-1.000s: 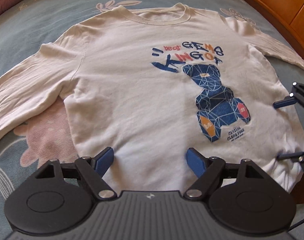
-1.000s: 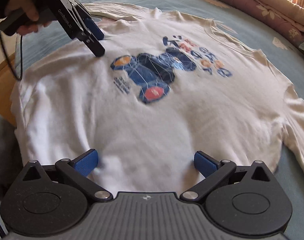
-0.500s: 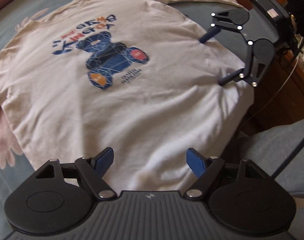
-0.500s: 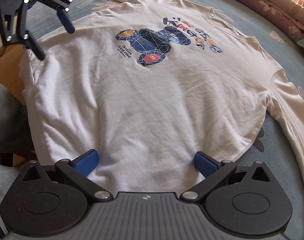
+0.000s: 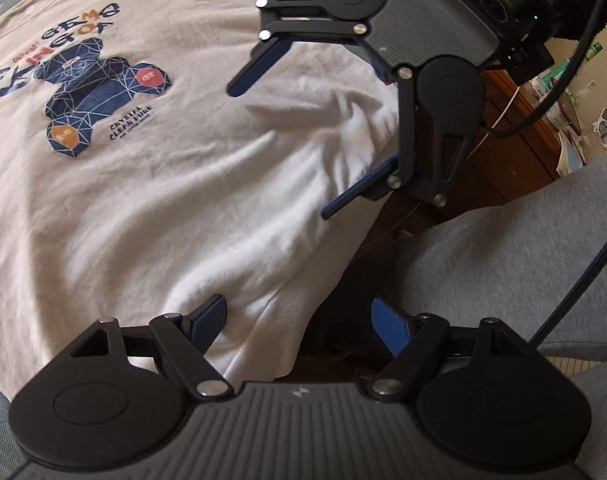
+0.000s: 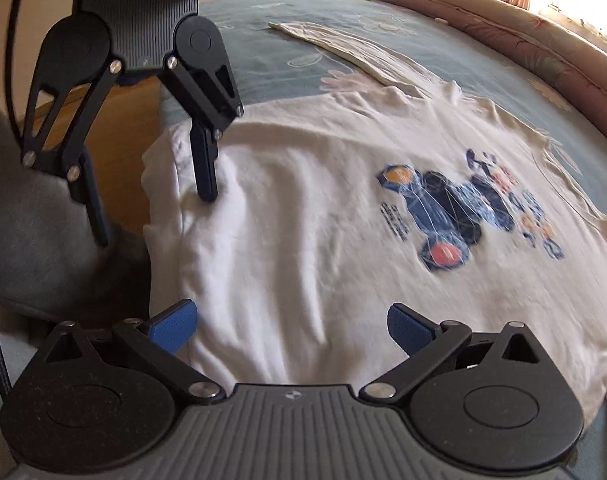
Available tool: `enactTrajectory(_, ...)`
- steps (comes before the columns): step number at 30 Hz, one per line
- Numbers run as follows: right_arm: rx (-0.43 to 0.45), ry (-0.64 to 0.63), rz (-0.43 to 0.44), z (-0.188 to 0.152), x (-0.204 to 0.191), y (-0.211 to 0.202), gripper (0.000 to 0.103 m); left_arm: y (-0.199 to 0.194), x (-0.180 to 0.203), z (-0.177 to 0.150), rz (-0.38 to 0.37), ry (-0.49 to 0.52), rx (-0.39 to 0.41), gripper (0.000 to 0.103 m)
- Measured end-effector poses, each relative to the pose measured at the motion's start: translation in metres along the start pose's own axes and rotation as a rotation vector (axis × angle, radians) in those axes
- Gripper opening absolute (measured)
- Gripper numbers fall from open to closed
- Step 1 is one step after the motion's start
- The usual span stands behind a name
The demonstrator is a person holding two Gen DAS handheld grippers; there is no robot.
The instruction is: Fold clothes
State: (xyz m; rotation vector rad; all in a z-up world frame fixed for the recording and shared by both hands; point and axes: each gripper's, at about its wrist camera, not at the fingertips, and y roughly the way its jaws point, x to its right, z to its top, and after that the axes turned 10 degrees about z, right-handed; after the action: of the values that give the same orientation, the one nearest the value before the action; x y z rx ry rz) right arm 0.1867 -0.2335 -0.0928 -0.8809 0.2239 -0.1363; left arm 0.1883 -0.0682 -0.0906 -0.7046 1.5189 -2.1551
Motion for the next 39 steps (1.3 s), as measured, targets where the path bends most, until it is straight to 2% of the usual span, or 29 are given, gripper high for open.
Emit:
enactTrajectory(4, -0.026, 0.043, -0.02, 0.004, 0.005, 0.016, 0.103, 0.001, -0.013, -0.012, -0.015, -0.041, -0.03, 0.08)
enactTrajectory(8, -0.041, 0.095, -0.032, -0.028, 0.01, -0.007, 0.103, -0.008, -0.027, -0.033, 0.004, -0.068, -0.078, 0.082)
enactTrajectory(10, -0.077, 0.124, -0.044, -0.042, 0.013, -0.02, 0.103, -0.012, -0.036, -0.04, 0.017, -0.101, -0.099, 0.081)
enactTrajectory(12, -0.086, 0.144, -0.061, -0.044, 0.016, -0.031, 0.103, -0.016, -0.045, -0.038, 0.048, -0.147, -0.127, 0.081)
enactTrajectory(16, -0.099, 0.187, -0.099, -0.047, 0.022, -0.05, 0.103, -0.033, -0.066, -0.016, 0.137, -0.183, -0.02, 0.081)
enactTrajectory(22, 0.064, 0.334, -0.282, -0.014, 0.068, -0.039, 0.103, -0.027, -0.112, 0.045, 0.294, -0.27, 0.193, 0.081)
enactTrajectory(25, 0.054, 0.378, -0.308, -0.027, 0.071, -0.04, 0.103, -0.013, -0.135, 0.073, 0.336, -0.304, 0.253, 0.081)
enactTrajectory(27, 0.047, 0.408, -0.326, -0.036, 0.073, -0.04, 0.103, -0.003, -0.145, 0.081, 0.344, -0.328, 0.253, 0.081)
enactTrajectory(29, 0.04, 0.437, -0.343, -0.045, 0.074, -0.04, 0.103, 0.005, -0.151, 0.077, 0.354, -0.334, 0.22, 0.081)
enactTrajectory(33, 0.029, 0.496, -0.379, -0.061, 0.079, -0.041, 0.103, 0.002, -0.143, 0.047, 0.397, -0.301, 0.204, 0.084)
enactTrajectory(37, 0.092, 0.556, -0.447, -0.05, 0.104, -0.048, 0.103, -0.008, -0.142, 0.045, 0.418, -0.358, 0.175, 0.084)
enactTrajectory(39, 0.123, 0.585, -0.481, -0.045, 0.117, -0.051, 0.103, -0.016, -0.144, 0.053, 0.447, -0.371, 0.22, 0.084)
